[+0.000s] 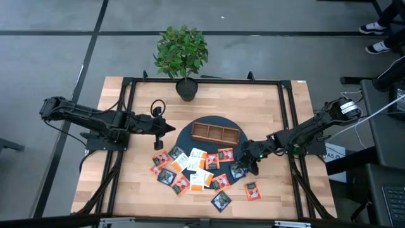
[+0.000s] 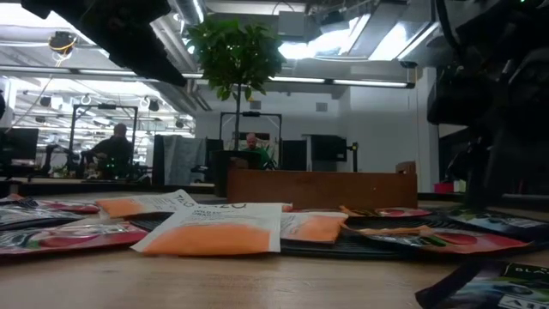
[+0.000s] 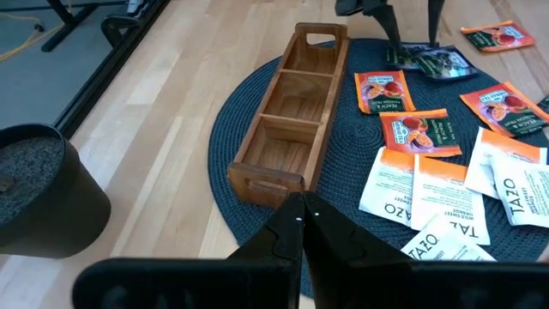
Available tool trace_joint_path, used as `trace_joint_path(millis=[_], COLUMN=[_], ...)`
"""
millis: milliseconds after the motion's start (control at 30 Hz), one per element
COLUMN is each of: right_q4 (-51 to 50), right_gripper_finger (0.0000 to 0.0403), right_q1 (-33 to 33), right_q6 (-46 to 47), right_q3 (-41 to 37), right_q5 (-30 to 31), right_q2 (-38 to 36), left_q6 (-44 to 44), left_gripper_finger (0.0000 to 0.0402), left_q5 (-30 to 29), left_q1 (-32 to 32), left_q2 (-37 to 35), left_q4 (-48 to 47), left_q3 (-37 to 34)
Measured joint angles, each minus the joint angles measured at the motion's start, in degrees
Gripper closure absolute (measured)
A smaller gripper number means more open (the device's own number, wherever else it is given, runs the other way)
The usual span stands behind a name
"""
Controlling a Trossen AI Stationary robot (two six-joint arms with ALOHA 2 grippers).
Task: Pick & Place Tea
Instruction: Put the violet tea bag into the right side of the wooden organizer
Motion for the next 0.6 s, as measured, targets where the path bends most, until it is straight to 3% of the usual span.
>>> trace_joint_path(millis=[600], right_q4=[1.2], right_gripper_finger=[0.0208], right_q1=[0.0], right_q6=[-1.6], right_q3=[0.0], right_q5=[0.0], right_q2=[0.0], left_q6=[0.0], left_gripper_finger=[0.0398], left_q5=[0.0], left_q1=[0.0], left_q2=[0.0], left_q4=[0.0], left_q3=[0.0])
